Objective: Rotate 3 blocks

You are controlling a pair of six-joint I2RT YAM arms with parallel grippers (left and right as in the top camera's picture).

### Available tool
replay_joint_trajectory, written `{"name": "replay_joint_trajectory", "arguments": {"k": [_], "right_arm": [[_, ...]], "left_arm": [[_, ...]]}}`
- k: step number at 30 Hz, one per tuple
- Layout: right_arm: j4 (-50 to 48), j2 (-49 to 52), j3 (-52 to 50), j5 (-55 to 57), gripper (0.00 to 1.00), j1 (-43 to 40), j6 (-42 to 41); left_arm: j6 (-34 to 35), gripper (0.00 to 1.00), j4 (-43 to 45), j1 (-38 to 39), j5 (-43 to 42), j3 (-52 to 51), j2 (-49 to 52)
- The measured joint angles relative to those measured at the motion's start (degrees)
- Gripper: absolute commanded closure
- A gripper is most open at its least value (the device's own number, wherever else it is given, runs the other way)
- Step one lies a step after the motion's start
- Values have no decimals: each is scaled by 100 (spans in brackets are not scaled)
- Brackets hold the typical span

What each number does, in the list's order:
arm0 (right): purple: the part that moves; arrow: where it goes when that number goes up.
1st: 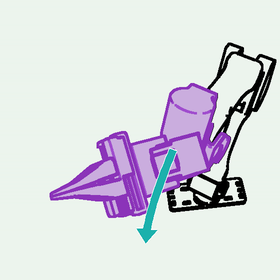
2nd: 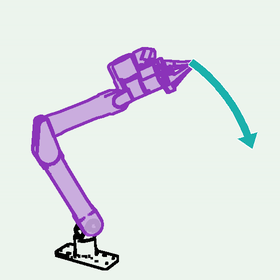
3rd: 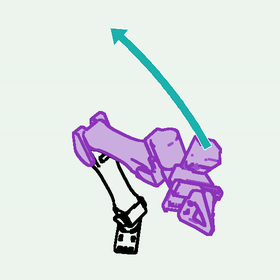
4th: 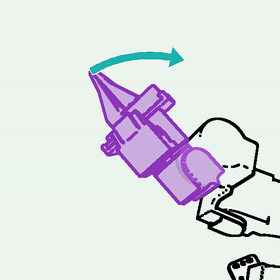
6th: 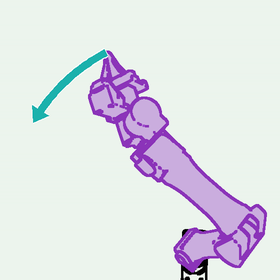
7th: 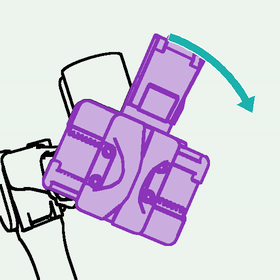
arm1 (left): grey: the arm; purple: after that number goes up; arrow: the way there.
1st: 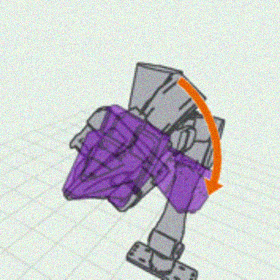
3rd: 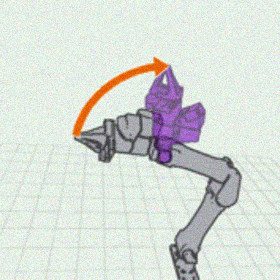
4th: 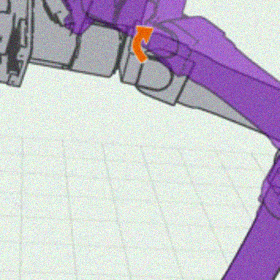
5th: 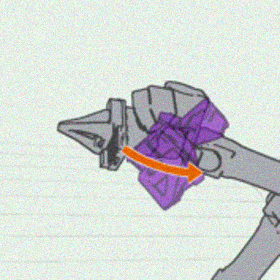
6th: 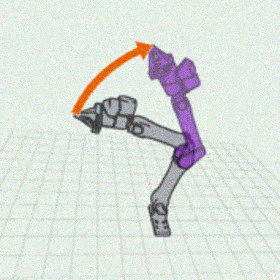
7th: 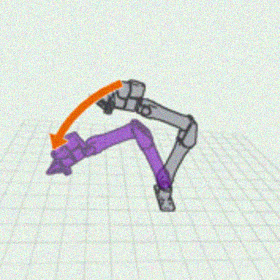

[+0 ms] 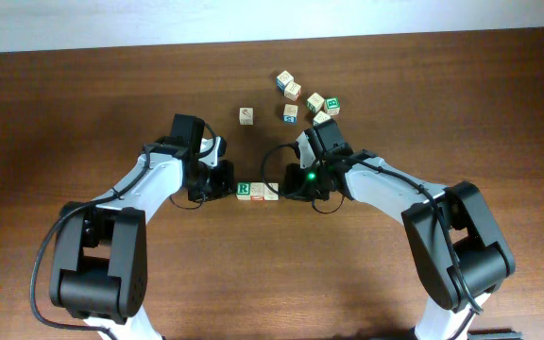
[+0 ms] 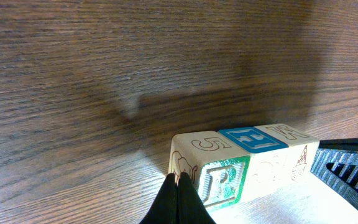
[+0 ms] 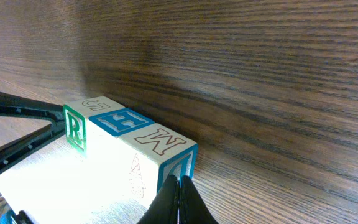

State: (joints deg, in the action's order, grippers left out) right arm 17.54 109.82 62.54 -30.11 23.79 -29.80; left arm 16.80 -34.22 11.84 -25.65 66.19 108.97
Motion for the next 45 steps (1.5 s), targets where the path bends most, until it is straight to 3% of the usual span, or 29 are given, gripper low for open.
{"name": "replay_joint_trajectory", "arguments": {"k": [16, 45], "right_arm": [[203, -46, 11, 120, 96, 74, 42], [1152, -188, 964, 776, 96, 501, 306]], "left_arm": [[-2, 100, -2, 162, 282, 0, 0], [-2, 100, -42, 160, 560, -44, 0]]}}
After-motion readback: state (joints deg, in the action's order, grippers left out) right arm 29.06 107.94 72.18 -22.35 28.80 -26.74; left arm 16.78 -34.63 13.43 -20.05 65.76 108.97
